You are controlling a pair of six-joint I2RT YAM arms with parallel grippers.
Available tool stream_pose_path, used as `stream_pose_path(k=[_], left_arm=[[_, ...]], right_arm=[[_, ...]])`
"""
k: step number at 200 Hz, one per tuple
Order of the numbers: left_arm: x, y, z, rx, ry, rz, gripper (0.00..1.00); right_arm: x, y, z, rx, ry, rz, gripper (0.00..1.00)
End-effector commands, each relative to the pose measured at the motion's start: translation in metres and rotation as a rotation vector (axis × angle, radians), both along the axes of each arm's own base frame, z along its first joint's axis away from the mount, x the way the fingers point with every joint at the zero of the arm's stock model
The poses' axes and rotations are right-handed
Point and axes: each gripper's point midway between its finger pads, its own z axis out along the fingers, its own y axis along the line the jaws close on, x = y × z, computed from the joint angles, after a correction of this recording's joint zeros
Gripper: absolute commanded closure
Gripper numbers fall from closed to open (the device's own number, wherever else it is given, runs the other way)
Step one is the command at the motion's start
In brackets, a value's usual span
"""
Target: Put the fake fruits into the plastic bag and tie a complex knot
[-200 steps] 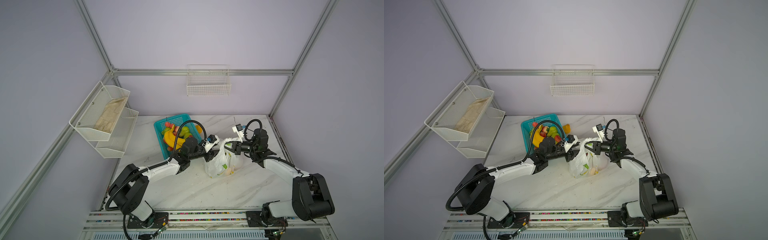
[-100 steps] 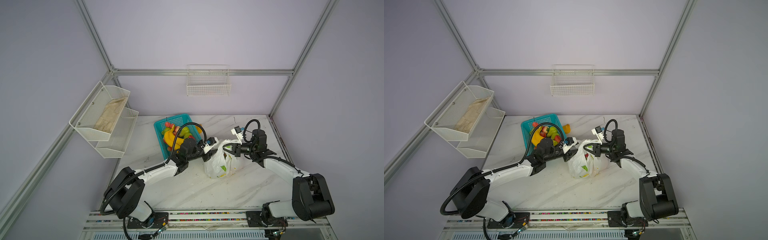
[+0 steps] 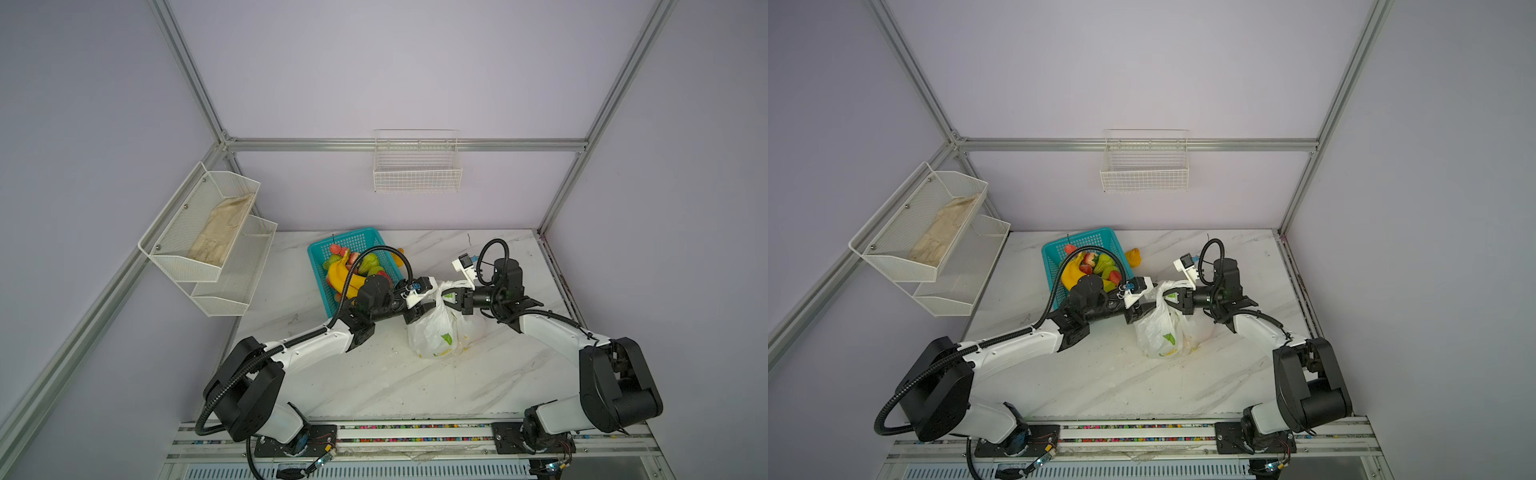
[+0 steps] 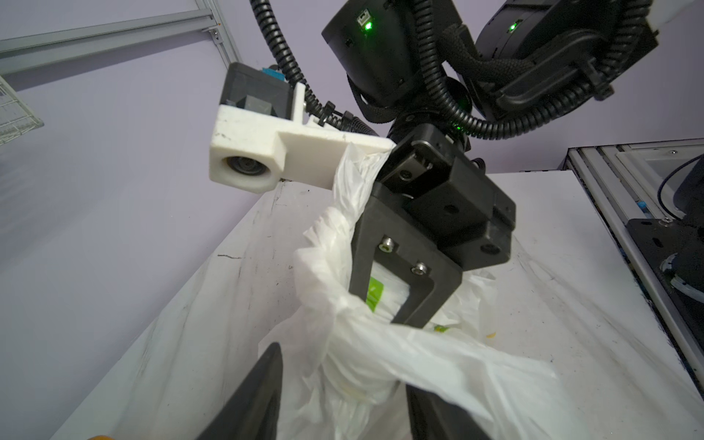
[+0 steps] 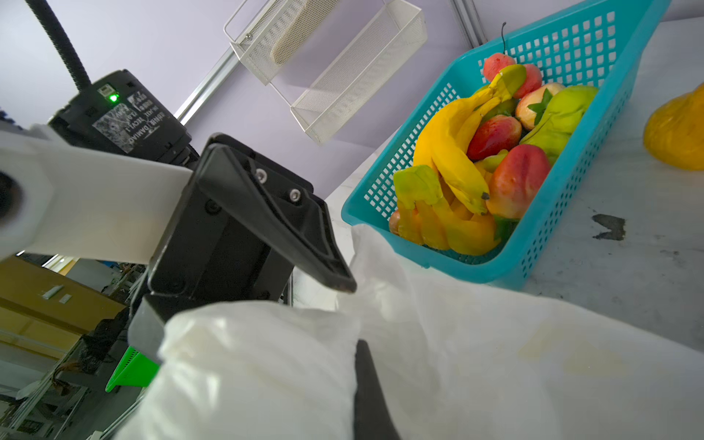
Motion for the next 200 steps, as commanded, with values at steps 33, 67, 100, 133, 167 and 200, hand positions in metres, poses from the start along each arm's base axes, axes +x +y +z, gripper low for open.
stream_pose_path(k=[33,67,100,133,167,200], left_arm=[[-0.005,-0.022,0.017,-0.008,-0.015,-0.130,0.49],[-0.002,-0.030,0.025,-0.021,-0.023,-0.165,0.49],[-0.002,-0.034,0.029,-0.037,-0.007,-0.205,0.47],[-0.007,-0.027,0.034,-0.075,0.010,-0.233,0.43],[-0.005,-0.003,0.042,-0.125,0.045,-0.192,0.35],[-0.003,0.016,0.034,-0.110,0.059,-0.132,0.23]], right_arm=[[-0.005,0.013,0.024,0.053,-0.105,0.068,1.00],[-0.011,0.012,0.023,0.055,-0.109,0.085,1.00],[-0.015,0.011,0.027,0.070,-0.124,0.085,1.00],[-0.013,0.011,0.035,0.098,-0.151,0.071,1.00],[-0.009,0.010,0.029,0.092,-0.148,0.068,1.00],[-0.007,0.010,0.029,0.091,-0.155,0.067,1.00]])
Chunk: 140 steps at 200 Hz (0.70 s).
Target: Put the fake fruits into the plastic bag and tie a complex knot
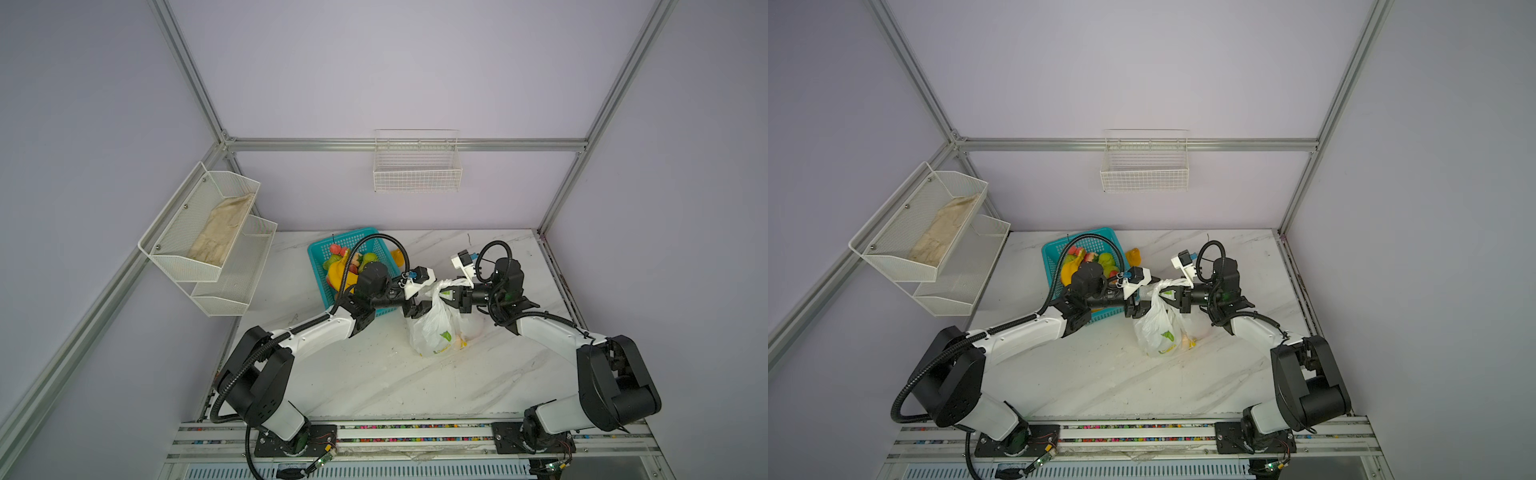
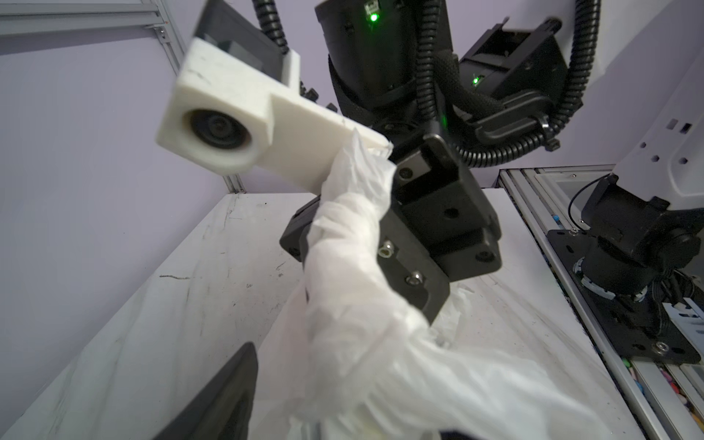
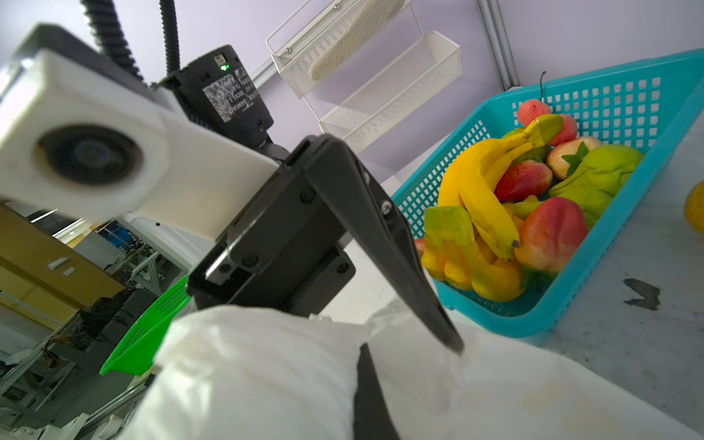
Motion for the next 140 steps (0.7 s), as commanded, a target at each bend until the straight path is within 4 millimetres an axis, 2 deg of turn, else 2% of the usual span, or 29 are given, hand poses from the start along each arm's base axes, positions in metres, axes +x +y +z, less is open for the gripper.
stream_pose_path(k=[1,20,31,35,62,77,115,140], left_arm=[[-0.009,0.015,0.020,-0.054,-0.035,0.012,0.23],[-0.009,0.024,0.018,-0.045,-0.032,0.038,0.18],[-0.004,0.029,0.011,-0.027,-0.019,0.067,0.17],[-0.007,0.035,0.023,-0.043,-0.043,0.081,0.17],[-0.003,0.051,0.020,-0.015,-0.071,0.138,0.20],[-0.005,0.056,0.017,0.012,-0.076,0.138,0.28],[-0.008,0.056,0.009,0.081,-0.084,0.104,0.62],[-0.013,0.051,0.006,0.107,-0.068,0.048,0.66]], right_arm=[[-0.002,0.001,0.006,0.016,-0.050,0.018,1.00],[-0.001,0.001,0.003,0.014,-0.045,0.020,1.00],[0.000,0.001,0.001,0.011,-0.040,0.020,1.00],[0.000,0.002,0.001,0.011,-0.040,0.021,1.00],[0.000,0.001,0.001,0.009,-0.041,0.019,1.00],[0.000,0.001,0.001,0.007,-0.043,0.018,1.00],[0.001,0.001,0.000,-0.004,-0.043,0.018,1.00],[0.001,0.001,0.002,-0.004,-0.051,0.018,1.00]])
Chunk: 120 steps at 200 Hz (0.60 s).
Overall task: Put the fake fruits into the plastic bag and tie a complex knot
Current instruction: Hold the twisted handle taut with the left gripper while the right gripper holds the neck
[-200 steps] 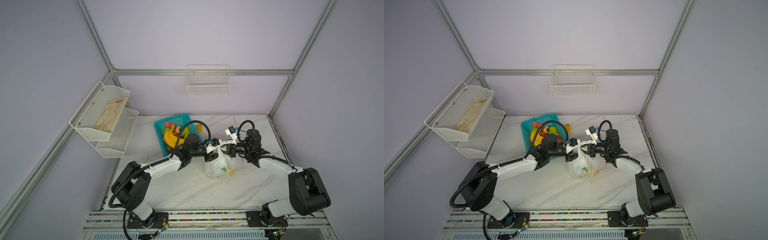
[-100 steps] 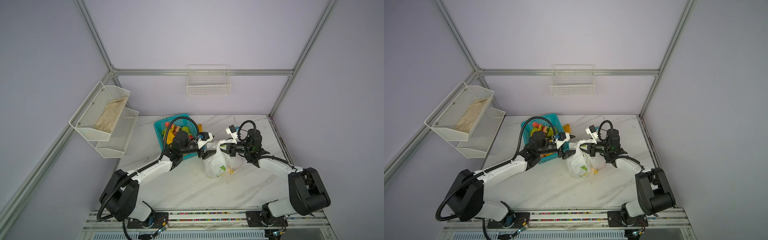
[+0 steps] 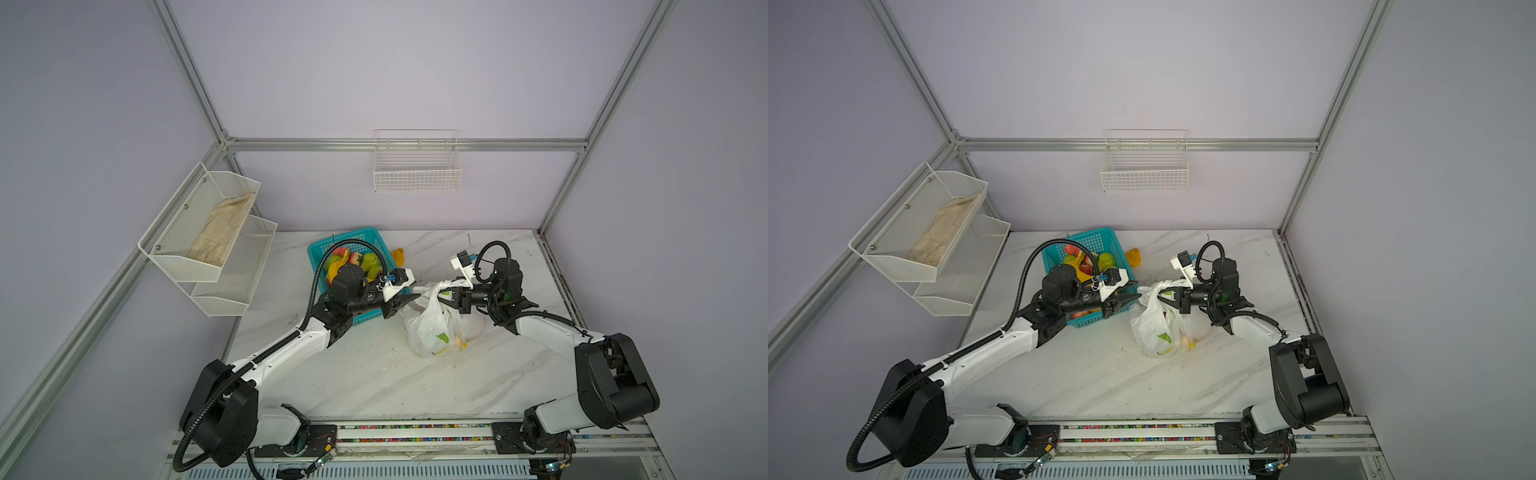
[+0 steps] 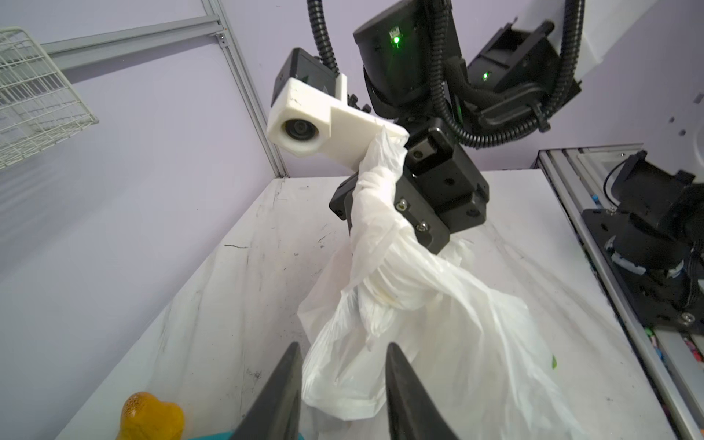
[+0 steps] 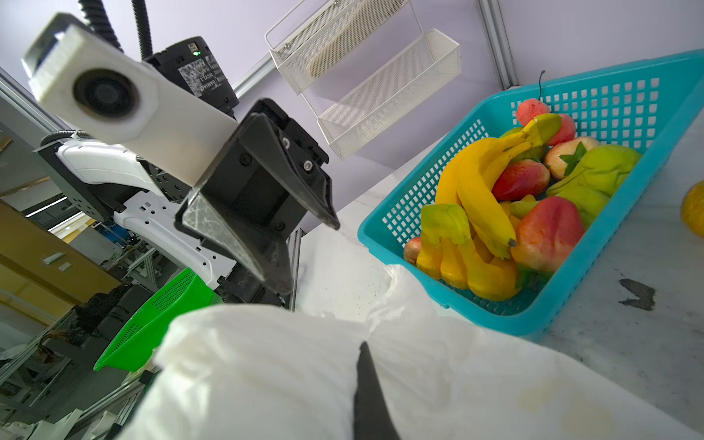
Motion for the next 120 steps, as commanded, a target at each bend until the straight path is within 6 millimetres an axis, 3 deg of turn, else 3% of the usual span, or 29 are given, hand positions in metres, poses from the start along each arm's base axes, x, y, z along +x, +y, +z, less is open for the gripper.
stream_pose_path(k=[1,68,72,120], left_arm=[[-0.005,-0.003,0.001,0.032,-0.011,-0.061,0.67],[0.006,-0.014,0.014,0.009,-0.035,-0.089,0.67],[0.011,-0.017,0.002,0.023,-0.009,-0.089,0.67],[0.016,-0.024,0.012,0.007,-0.017,-0.110,0.66]], right_arm=[[0.000,0.000,0.008,0.004,-0.041,0.014,1.00],[-0.001,0.000,0.008,-0.003,-0.044,0.011,1.00],[-0.001,0.000,0.008,-0.004,-0.043,0.010,1.00],[-0.002,-0.001,0.007,-0.010,-0.047,0.009,1.00]])
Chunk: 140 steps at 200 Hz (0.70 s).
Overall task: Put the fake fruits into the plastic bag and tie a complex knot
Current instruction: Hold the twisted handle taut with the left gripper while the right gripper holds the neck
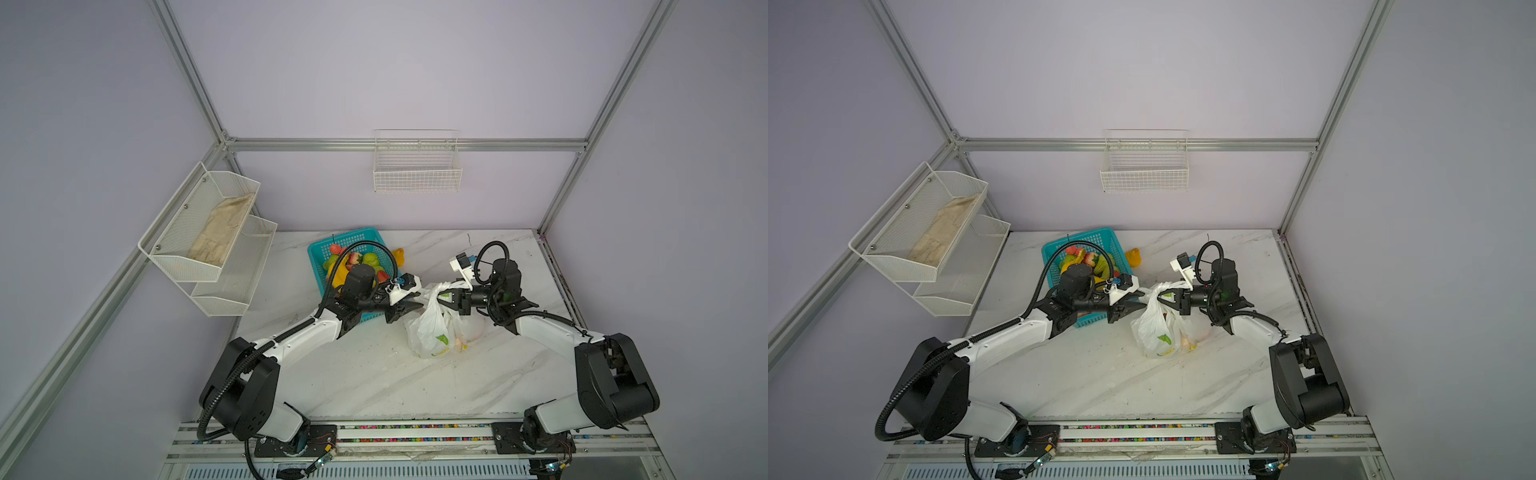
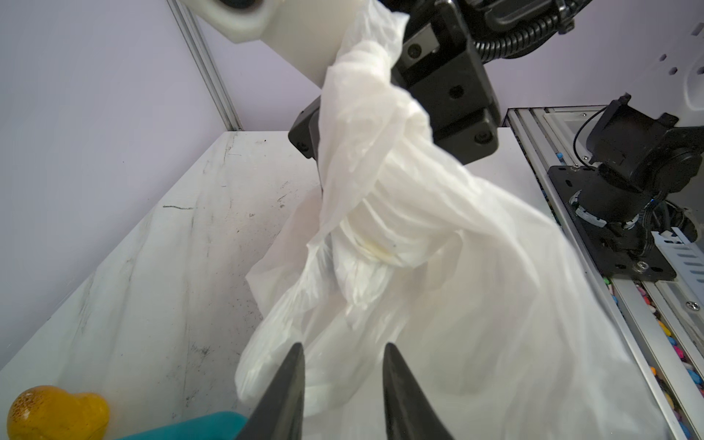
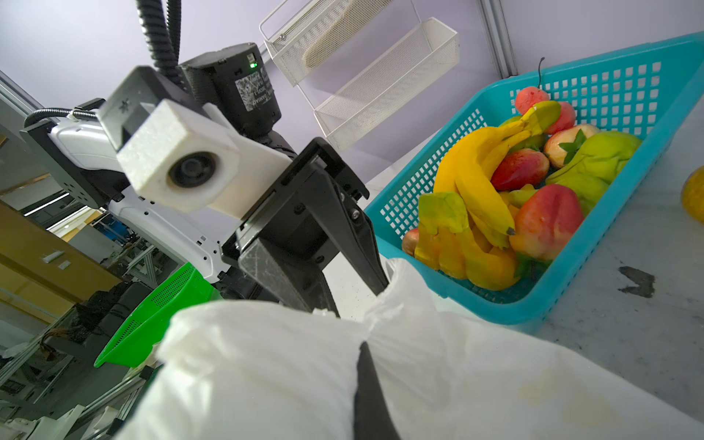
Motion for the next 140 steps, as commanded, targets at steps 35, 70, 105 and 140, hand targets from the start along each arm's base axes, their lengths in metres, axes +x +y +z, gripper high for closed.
stream_pose_path(k=[35,70,105,140], left_arm=[[0.0080,-0.0126,0.0646,-0.100,-0.122,-0.059,0.65],[0.0070,-0.0149,0.0643,-0.104,-0.114,-0.074,0.67],[0.0061,-0.0152,0.0635,-0.101,-0.107,-0.079,0.71],[0.0052,-0.0155,0.0604,-0.094,-0.100,-0.086,0.74]], right_arm=[[-0.0009,-0.0004,0.0142,0.005,-0.057,0.007,1.00],[-0.0012,-0.0006,0.0149,0.005,-0.059,0.005,1.00],[-0.0013,-0.0006,0.0152,0.004,-0.061,0.004,1.00],[-0.0008,-0.0006,0.0148,0.002,-0.062,0.003,1.00]])
